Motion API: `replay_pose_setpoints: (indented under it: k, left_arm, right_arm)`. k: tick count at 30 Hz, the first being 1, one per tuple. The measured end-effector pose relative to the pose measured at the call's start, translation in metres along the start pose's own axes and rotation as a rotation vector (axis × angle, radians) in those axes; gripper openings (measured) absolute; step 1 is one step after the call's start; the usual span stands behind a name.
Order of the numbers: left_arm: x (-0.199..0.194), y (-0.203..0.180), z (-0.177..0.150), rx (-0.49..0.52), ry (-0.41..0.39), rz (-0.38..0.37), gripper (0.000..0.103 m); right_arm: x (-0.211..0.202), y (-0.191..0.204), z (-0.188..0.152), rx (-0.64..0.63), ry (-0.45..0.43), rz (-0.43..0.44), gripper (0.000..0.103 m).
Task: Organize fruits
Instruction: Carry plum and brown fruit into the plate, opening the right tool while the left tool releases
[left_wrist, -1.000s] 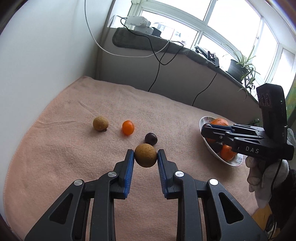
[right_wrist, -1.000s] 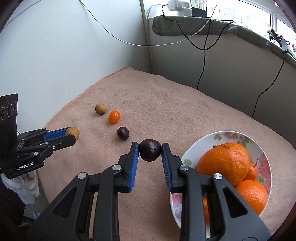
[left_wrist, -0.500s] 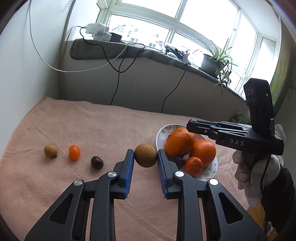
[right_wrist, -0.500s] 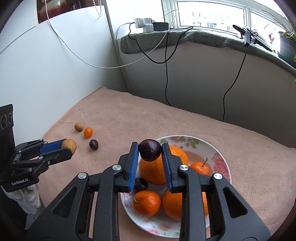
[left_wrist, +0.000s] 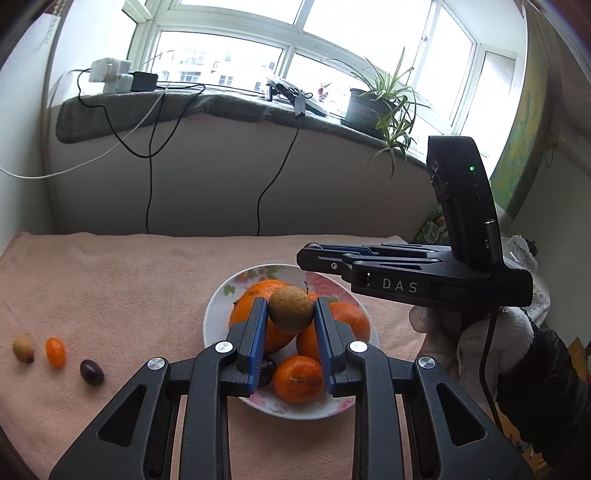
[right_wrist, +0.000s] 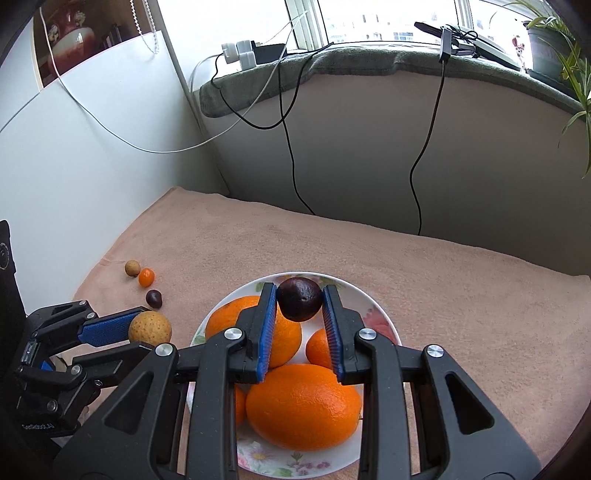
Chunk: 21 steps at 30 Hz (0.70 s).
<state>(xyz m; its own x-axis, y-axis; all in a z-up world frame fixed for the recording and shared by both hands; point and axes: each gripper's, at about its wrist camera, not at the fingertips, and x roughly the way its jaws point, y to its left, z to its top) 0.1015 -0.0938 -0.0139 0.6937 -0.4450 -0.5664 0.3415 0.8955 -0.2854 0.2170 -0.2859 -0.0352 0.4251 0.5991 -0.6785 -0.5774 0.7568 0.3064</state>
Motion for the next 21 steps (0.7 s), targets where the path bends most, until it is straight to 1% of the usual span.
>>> replay_pose_setpoints:
  k: [7, 10, 15, 21]
  left_arm:
    - [0.020, -0.017, 0.006, 0.033, 0.014, -0.016, 0.024]
    - [0.026, -0.020, 0.007, 0.047, 0.021, -0.011, 0.024]
    - [0.030, -0.022, 0.008, 0.056, 0.030, -0.011, 0.024]
    - [0.033, -0.025, 0.008, 0.069, 0.037, 0.000, 0.024]
  right_arm:
    - [0.013, -0.019, 0.001, 0.036, 0.033, 0.057, 0.027]
    - [0.018, -0.025, 0.001, 0.051, 0.047, 0.083, 0.027]
    - [0.024, -0.036, 0.002, 0.090, 0.058, 0.119, 0.027]
    - [0.026, -0.040, 0.003, 0.101, 0.062, 0.135, 0.027]
